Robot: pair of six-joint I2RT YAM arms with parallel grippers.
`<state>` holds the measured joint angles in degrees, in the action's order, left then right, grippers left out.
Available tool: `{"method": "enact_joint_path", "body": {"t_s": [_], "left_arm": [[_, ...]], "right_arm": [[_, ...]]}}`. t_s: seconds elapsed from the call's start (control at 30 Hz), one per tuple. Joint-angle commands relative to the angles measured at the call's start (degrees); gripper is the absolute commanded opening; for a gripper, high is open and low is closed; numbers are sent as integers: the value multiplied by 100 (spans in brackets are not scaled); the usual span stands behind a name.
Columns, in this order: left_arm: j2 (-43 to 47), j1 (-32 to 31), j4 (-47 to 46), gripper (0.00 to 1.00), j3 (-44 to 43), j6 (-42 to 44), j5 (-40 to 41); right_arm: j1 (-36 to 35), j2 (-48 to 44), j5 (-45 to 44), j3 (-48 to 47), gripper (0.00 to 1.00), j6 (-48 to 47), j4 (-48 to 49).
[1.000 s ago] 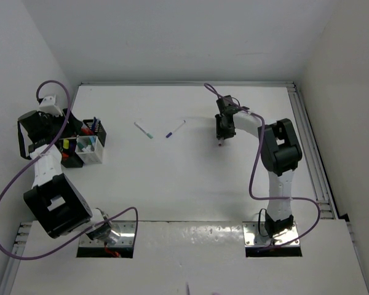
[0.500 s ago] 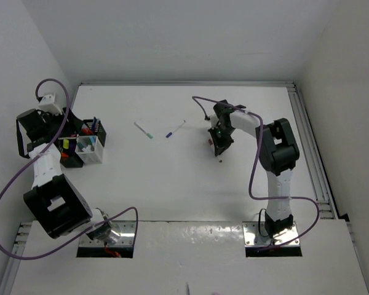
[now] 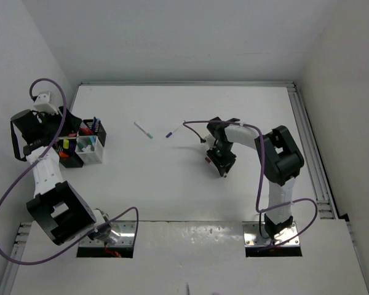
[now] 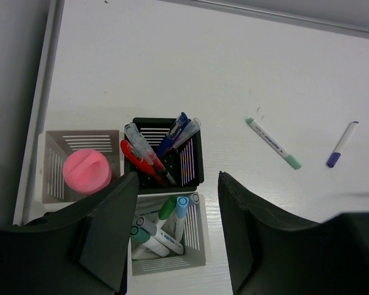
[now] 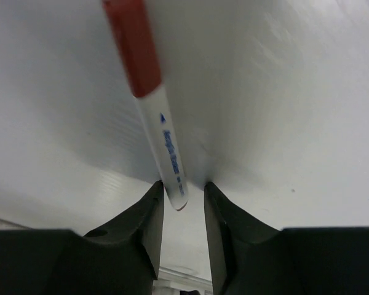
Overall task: Sort the stationery into containers
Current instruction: Move the pen to the center of the board, then pick up the pen from the center of the board.
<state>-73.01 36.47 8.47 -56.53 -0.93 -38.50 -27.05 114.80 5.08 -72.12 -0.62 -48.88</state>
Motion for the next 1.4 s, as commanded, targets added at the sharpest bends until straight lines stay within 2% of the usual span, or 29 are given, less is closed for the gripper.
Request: {"method": "enact_joint_path", "body": {"t_s": [0.0, 0.13, 0.33, 0.77, 1.13, 1.23, 1.37], "left_arm": [[261, 80, -117, 61, -201, -56, -201], [261, 80, -205, 61, -148, -118, -289], [235, 80, -293, 61, -104, -180, -333], [253, 89, -284, 61, -86, -162, -369], [252, 27, -311, 63, -86, -224, -404], [270, 36, -302, 63, -77, -224, -421], [279, 36, -293, 63, -77, -215, -439]], "right_arm": [[15, -202, -701, 697, 33, 18, 905], [15, -520, -596, 1076, 33, 229, 1188], [-2, -485, -535, 1130, 32, 124, 1311], [-318, 7, -526, 576, 31, -1053, 1214], [-529, 191, -552, 224, 29, -1142, 1267], [-556, 218, -552, 224, 27, -1116, 1232], [-565, 227, -535, 408, 19, -1124, 1206]]}}
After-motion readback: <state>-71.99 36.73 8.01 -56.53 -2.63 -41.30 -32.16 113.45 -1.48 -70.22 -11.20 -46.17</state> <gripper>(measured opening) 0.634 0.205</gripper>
